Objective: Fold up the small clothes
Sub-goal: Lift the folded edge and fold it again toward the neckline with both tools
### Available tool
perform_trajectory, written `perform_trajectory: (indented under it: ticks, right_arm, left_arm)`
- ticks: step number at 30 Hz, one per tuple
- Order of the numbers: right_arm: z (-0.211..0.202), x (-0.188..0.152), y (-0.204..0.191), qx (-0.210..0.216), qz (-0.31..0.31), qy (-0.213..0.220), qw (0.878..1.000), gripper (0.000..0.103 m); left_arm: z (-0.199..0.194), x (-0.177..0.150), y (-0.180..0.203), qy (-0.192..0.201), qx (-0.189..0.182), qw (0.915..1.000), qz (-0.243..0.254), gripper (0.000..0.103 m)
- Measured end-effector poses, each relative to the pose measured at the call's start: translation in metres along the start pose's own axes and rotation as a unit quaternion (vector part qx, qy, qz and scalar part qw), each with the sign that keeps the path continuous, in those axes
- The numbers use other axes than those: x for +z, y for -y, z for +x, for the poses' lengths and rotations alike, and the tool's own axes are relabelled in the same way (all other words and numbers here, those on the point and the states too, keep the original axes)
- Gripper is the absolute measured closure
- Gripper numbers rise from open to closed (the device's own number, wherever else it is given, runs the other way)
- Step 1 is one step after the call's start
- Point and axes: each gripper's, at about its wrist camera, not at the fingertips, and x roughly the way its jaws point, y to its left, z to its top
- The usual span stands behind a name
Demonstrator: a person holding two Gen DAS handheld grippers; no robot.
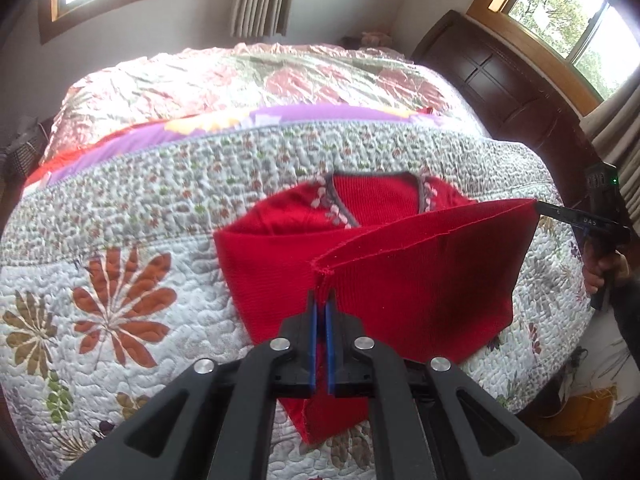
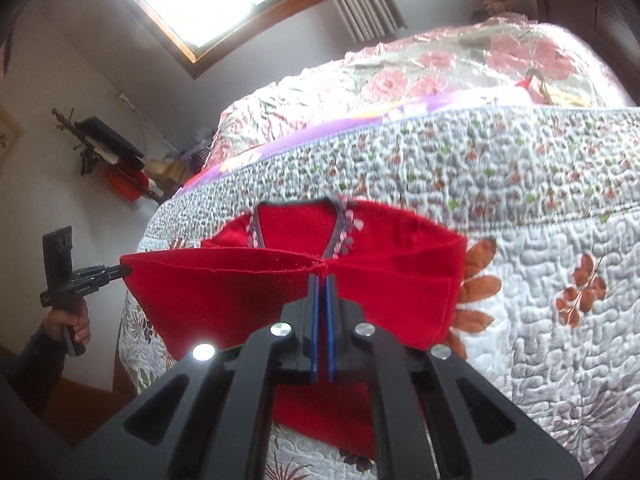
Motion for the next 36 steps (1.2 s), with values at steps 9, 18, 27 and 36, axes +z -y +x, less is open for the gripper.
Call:
perform_trajectory:
  ticks: [9,18,27,36]
  right_arm:
    - [-0.013,0.036,0.001,0.003,-0.007,0.028,1.0,0.101]
    - [0.013,0.055,0.028,0.001,0.008,0.018,1.0,0.101]
    - [0.058,0.077,0.06,0.002,0.01,-0.011,1.0,0.101]
    - [0.105,0.083,0.092,-0.004,0.019,-0.044,0.999,0.101]
  left_arm:
    - [-0.002,0.039,0.0,0.016,-0.001,0.9997,0.018,0.1]
    - [0.035,0.074,-0.022,0.001,-0.024,0.9996,0.016,0.1]
    - [0.098,0.098,-0.063,-0.034,-0.05,0.9981,-0.009,0.1]
    - [0.163,0.093,-0.106,-0.074,-0.066,0.9934,-0.057,0.1]
